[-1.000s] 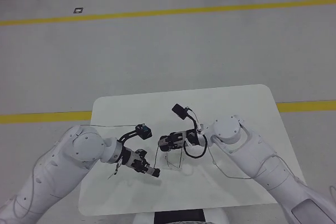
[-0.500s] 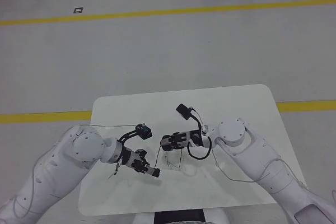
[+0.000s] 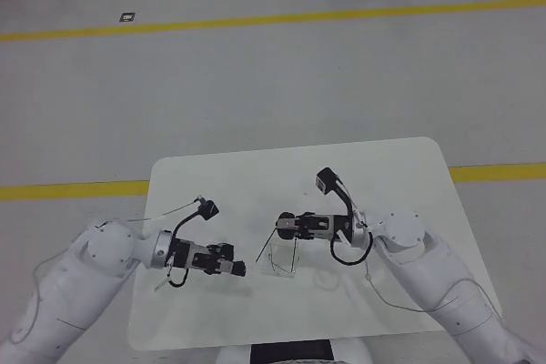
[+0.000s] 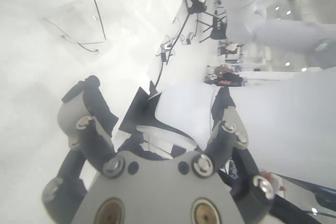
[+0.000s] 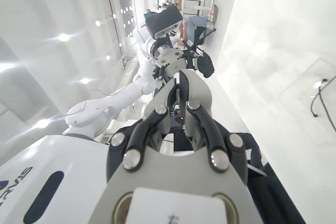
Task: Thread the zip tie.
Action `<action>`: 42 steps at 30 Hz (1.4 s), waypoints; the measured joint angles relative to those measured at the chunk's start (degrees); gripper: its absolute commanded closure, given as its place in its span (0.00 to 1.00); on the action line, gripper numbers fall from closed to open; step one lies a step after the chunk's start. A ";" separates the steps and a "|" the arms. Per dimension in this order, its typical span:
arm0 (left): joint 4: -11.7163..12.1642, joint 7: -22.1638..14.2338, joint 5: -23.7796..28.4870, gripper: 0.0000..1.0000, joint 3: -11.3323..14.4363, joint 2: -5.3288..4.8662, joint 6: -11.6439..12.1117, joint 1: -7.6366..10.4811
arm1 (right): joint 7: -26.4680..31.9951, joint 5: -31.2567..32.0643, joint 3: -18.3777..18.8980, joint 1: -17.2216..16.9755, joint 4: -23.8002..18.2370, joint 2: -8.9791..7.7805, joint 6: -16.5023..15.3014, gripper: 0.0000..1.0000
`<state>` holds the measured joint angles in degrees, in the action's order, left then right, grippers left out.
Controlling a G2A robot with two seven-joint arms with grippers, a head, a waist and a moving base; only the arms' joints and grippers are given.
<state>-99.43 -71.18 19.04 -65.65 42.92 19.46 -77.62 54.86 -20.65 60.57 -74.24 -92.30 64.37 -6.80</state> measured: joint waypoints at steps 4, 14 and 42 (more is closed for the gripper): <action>0.73 -0.99 3.11 0.00 -1.52 0.43 0.02 -1.13 | -0.17 -1.26 0.16 -0.20 0.70 0.05 -1.38 1.00; 0.87 -0.83 3.09 0.00 -1.41 0.45 -0.06 -1.21 | -1.59 -1.57 0.06 -1.20 0.17 0.11 -2.46 1.00; 9.40 9.23 18.59 0.00 2.48 6.56 0.02 -1.92 | -12.24 -3.25 2.64 -10.77 1.51 2.58 -12.68 1.00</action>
<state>-90.04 -61.95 37.63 -63.17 49.48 19.48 -79.54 42.62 -23.90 63.21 -85.02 -90.79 66.95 -19.48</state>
